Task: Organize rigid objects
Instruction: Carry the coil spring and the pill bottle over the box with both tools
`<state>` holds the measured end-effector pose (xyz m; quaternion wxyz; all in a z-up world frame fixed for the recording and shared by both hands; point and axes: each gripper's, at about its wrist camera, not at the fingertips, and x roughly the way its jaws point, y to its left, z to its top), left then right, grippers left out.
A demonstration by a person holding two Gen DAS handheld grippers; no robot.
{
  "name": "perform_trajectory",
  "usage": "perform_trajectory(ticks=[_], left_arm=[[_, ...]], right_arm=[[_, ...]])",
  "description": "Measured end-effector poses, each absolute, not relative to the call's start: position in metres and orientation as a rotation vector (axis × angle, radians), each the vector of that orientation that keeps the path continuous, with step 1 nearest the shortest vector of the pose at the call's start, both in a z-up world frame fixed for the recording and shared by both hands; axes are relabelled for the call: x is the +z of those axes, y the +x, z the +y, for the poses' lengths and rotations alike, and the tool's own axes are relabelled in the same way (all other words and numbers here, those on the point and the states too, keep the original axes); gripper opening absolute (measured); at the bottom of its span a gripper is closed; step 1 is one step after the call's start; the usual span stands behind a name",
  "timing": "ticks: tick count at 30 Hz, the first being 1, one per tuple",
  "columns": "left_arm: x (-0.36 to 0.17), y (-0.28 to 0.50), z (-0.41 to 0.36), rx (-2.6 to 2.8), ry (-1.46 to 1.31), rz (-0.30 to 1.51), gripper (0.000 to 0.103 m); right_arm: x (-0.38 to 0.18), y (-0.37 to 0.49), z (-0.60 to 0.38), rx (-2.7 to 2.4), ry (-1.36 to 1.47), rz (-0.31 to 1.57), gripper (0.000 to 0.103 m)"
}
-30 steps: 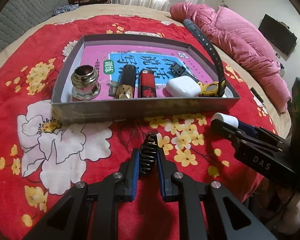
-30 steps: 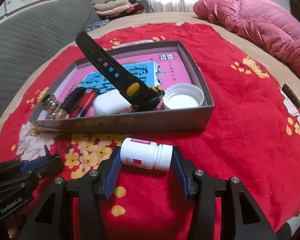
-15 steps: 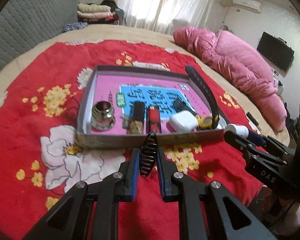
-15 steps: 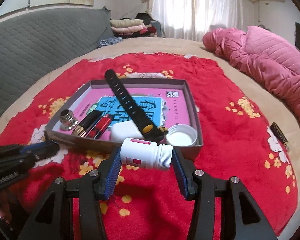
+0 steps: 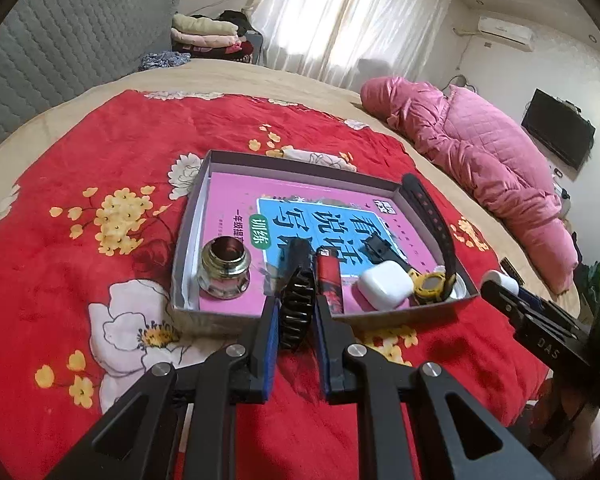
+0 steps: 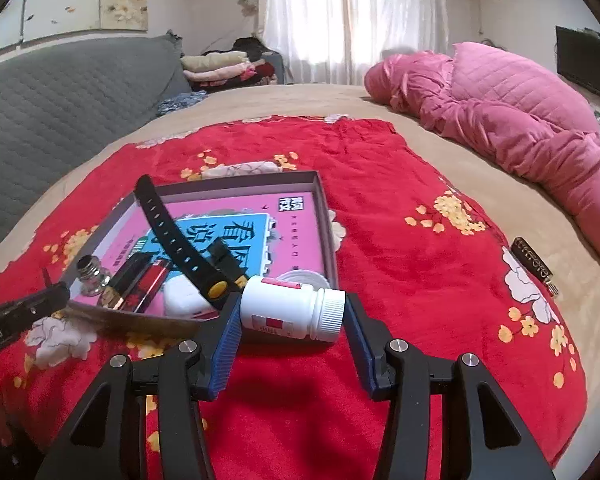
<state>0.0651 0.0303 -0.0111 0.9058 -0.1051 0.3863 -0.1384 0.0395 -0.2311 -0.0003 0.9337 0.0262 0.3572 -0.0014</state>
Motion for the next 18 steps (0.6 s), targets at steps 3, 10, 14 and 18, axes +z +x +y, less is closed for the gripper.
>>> perform_trajectory(ticks=[3, 10, 14, 18], left_arm=[[-0.013, 0.07, 0.033, -0.285, -0.233, 0.798, 0.017], [-0.017, 0.079, 0.035, -0.284, -0.248, 0.79, 0.017], [-0.018, 0.084, 0.034, -0.289, -0.249, 0.793, 0.017], [-0.021, 0.089, 0.032, -0.29, -0.244, 0.794, 0.017]], right_arm=[[-0.001, 0.042, -0.232, -0.01, 0.052, 0.73, 0.051], [-0.003, 0.048, -0.233, -0.012, 0.04, 0.726, 0.051], [-0.004, 0.052, -0.234, -0.018, 0.029, 0.726, 0.051], [-0.006, 0.056, -0.235, -0.022, 0.023, 0.727, 0.051]])
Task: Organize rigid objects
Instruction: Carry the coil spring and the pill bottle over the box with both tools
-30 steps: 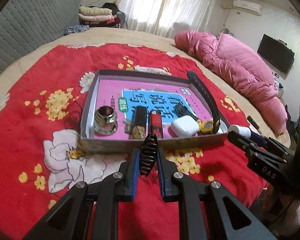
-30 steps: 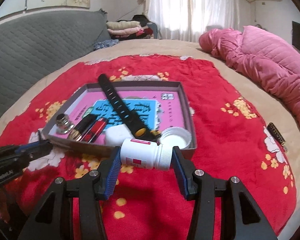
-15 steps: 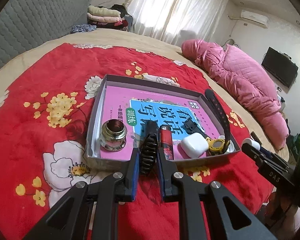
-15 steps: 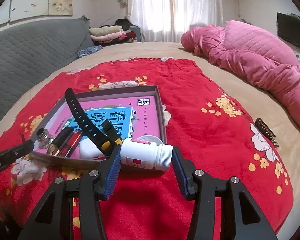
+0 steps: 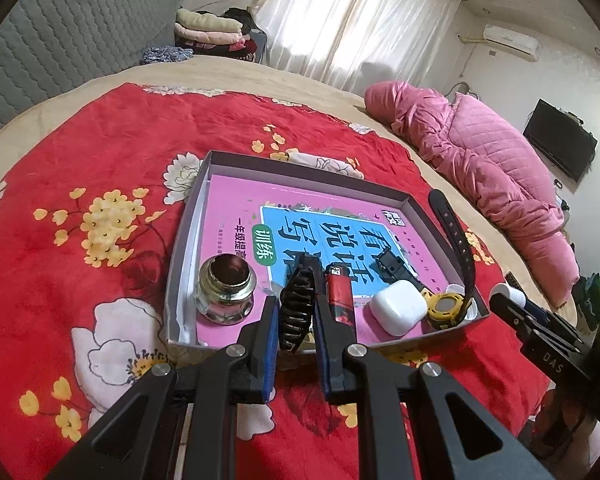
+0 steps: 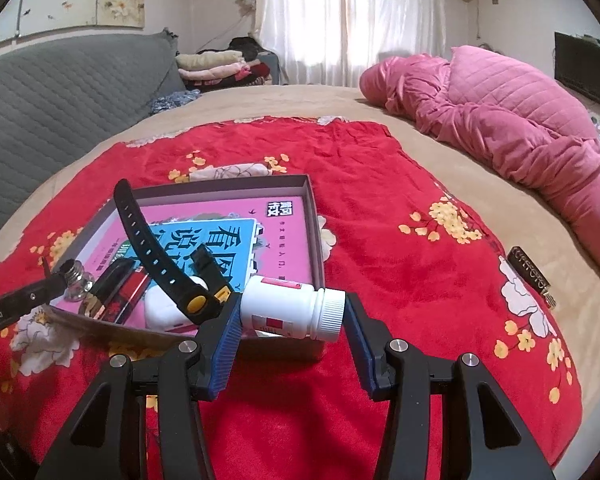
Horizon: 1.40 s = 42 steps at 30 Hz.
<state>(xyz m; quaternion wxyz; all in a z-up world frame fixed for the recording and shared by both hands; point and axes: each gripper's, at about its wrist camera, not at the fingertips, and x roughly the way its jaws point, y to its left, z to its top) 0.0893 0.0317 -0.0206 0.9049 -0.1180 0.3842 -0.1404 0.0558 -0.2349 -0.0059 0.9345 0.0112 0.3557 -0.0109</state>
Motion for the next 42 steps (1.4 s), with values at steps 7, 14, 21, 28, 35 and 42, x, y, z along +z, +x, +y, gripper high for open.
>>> perform_trajectory(ticks=[7, 14, 21, 28, 35, 42], left_arm=[[-0.03, 0.103, 0.031, -0.283, -0.246, 0.807, 0.017], [-0.04, 0.111, 0.028, -0.282, -0.242, 0.826, 0.017], [-0.043, 0.118, 0.028, -0.284, -0.24, 0.823, 0.017], [-0.043, 0.12, 0.028, -0.282, -0.236, 0.825, 0.017], [-0.045, 0.121, 0.024, -0.265, -0.205, 0.834, 0.017], [-0.045, 0.122, 0.023, -0.264, -0.203, 0.84, 0.017]], right_arm=[[-0.008, 0.064, -0.235, -0.037, 0.0, 0.729, 0.051], [-0.009, 0.07, -0.239, -0.056, -0.011, 0.733, 0.051], [-0.011, 0.078, -0.243, -0.078, -0.021, 0.741, 0.051], [-0.017, 0.087, -0.239, -0.067, -0.03, 0.773, 0.051], [-0.028, 0.095, -0.229, -0.062, -0.091, 0.825, 0.051], [-0.032, 0.098, -0.222, -0.057, -0.146, 0.849, 0.051]])
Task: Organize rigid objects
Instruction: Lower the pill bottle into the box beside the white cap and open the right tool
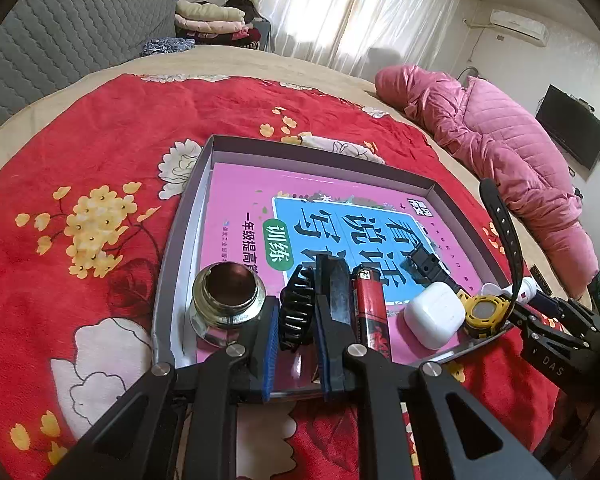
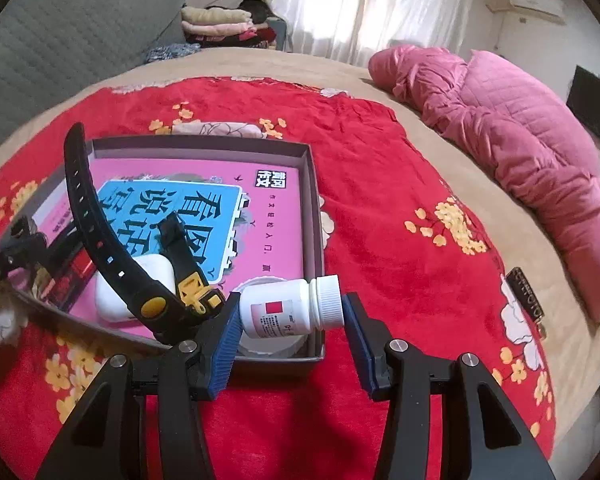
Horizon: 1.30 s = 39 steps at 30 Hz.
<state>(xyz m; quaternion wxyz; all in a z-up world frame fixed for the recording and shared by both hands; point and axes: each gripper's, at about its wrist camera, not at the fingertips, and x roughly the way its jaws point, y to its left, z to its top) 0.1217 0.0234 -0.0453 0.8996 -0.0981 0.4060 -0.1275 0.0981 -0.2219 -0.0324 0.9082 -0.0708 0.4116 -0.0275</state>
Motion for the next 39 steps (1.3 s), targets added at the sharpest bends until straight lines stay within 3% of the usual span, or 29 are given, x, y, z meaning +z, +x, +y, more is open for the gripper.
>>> perform_trajectory(ticks=[39], left_arm=[[-0.046, 0.122, 0.021, -0.265, -0.198, 0.848, 0.017]], right_arm=[[-0.025, 0.083, -0.224, -0.048, -0.13, 0.844, 0.054]])
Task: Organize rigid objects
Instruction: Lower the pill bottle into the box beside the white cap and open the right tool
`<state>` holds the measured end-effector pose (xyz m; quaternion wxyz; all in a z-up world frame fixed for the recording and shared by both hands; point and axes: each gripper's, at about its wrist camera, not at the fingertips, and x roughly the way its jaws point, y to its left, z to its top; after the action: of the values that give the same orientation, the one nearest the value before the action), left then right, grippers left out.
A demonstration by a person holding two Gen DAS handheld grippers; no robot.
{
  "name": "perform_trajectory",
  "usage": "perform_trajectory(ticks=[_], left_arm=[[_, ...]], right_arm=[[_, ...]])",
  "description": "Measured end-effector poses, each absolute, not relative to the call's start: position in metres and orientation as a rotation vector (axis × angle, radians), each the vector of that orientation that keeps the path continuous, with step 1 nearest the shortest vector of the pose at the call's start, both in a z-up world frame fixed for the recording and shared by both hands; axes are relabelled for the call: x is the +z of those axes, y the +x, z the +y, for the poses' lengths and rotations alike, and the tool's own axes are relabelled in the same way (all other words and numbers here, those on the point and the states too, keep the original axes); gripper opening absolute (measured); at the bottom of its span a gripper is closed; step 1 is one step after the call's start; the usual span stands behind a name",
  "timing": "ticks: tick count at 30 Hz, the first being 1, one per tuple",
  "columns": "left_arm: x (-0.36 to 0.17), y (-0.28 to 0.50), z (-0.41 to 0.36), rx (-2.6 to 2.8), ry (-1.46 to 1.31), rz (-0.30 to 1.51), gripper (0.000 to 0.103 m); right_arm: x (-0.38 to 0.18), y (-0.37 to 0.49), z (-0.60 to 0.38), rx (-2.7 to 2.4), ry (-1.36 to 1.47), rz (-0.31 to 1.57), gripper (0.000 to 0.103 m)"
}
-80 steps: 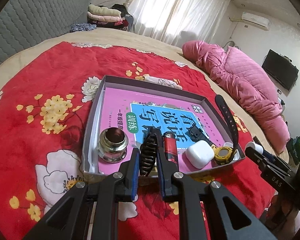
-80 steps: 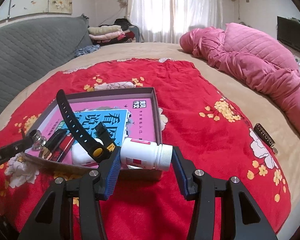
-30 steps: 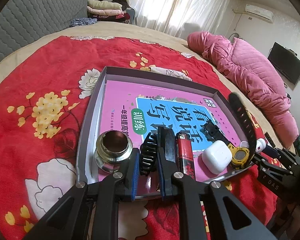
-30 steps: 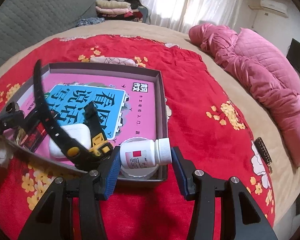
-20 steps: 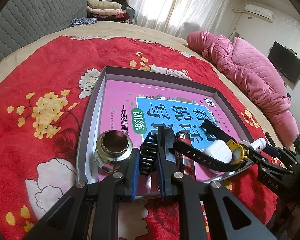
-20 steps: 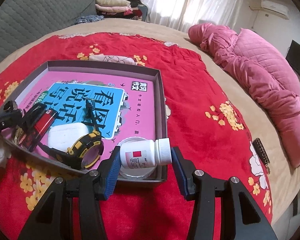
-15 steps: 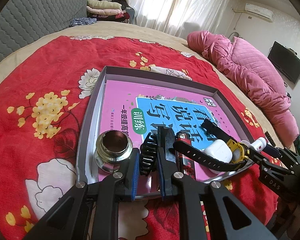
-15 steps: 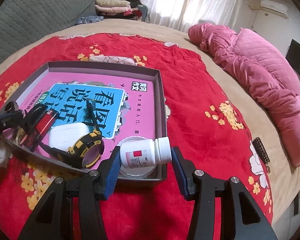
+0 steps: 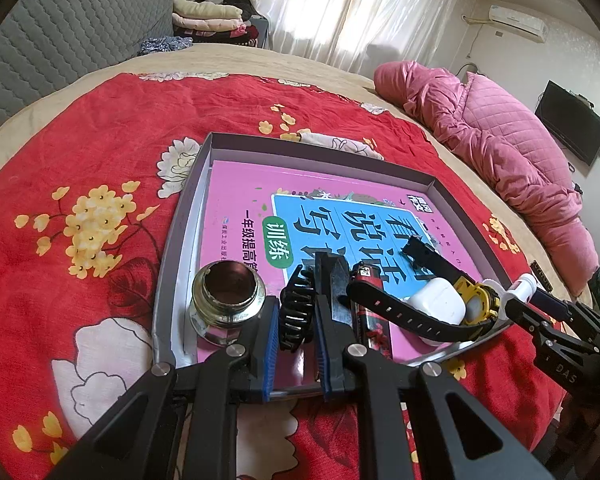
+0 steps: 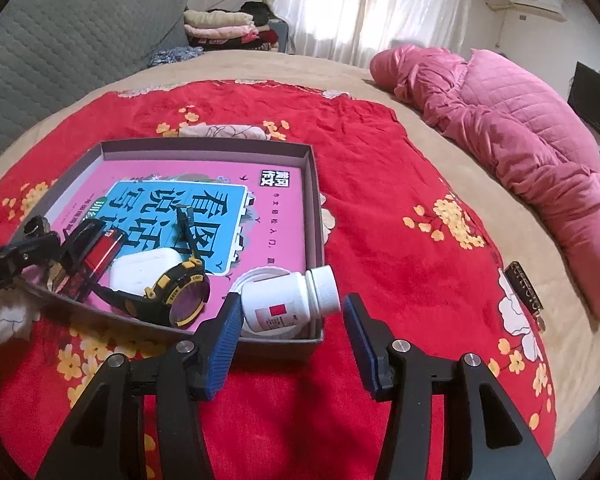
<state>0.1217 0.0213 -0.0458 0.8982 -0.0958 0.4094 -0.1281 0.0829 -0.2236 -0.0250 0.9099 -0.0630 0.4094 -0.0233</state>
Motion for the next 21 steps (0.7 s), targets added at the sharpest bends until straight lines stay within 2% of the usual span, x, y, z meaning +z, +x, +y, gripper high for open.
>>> perform_trajectory(ticks=[21], left_arm=[[-0.0471, 0.1212, 0.0244, -0.263, -0.205, 0.851, 0.017]], right_arm=[[-0.0261, 0.0828, -0.2248, -0.051, -0.111, 0.847, 0.056]])
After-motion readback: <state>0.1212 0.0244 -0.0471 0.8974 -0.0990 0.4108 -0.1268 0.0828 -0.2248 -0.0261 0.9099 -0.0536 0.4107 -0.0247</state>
